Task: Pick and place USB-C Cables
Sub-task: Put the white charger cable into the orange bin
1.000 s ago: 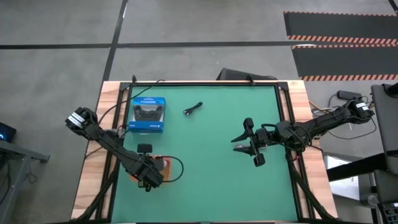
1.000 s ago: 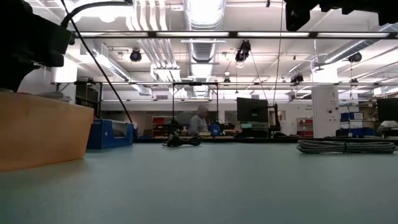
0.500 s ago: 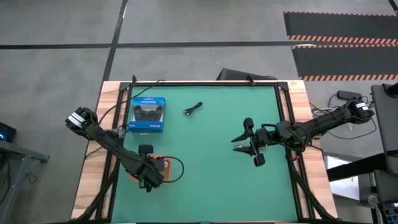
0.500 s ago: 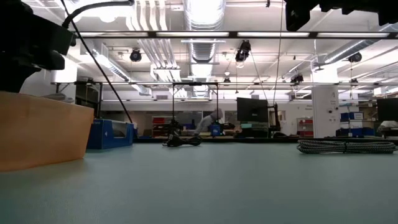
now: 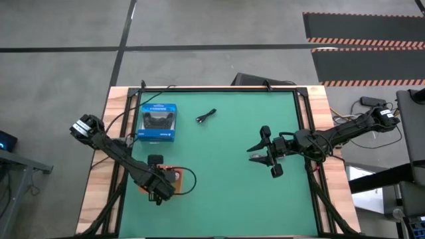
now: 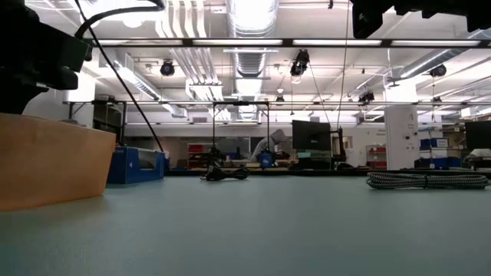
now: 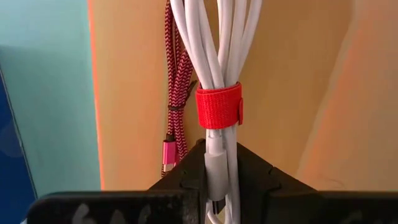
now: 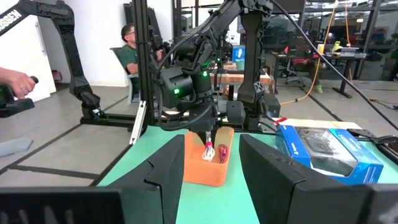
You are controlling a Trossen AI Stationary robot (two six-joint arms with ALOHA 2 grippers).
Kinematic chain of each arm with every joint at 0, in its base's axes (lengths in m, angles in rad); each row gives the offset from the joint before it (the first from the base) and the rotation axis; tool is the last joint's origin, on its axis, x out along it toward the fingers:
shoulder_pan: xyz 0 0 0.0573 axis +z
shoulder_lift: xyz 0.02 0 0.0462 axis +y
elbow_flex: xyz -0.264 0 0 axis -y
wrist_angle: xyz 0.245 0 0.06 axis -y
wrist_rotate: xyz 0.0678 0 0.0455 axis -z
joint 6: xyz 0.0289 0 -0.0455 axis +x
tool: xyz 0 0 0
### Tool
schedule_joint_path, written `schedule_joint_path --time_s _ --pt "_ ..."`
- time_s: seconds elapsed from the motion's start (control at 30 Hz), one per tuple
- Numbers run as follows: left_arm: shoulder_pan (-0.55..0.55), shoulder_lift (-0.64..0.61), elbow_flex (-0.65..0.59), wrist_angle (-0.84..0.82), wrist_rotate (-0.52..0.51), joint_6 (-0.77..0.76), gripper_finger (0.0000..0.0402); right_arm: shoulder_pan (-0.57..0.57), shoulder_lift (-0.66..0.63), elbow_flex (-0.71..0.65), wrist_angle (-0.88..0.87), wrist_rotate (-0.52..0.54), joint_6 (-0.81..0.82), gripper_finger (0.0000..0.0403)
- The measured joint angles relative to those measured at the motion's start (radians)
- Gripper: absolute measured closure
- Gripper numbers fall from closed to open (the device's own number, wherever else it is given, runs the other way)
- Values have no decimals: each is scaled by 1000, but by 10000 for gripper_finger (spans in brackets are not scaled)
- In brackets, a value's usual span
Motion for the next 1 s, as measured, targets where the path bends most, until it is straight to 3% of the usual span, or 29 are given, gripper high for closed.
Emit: schedule_joint_path --time_s 0.27,1.0 --pt "0 0 -61 84 8 0 364 0 0 0 0 0 0 262" --pt "0 1 -92 109 45 -1 364 0 0 0 0 0 0 255"
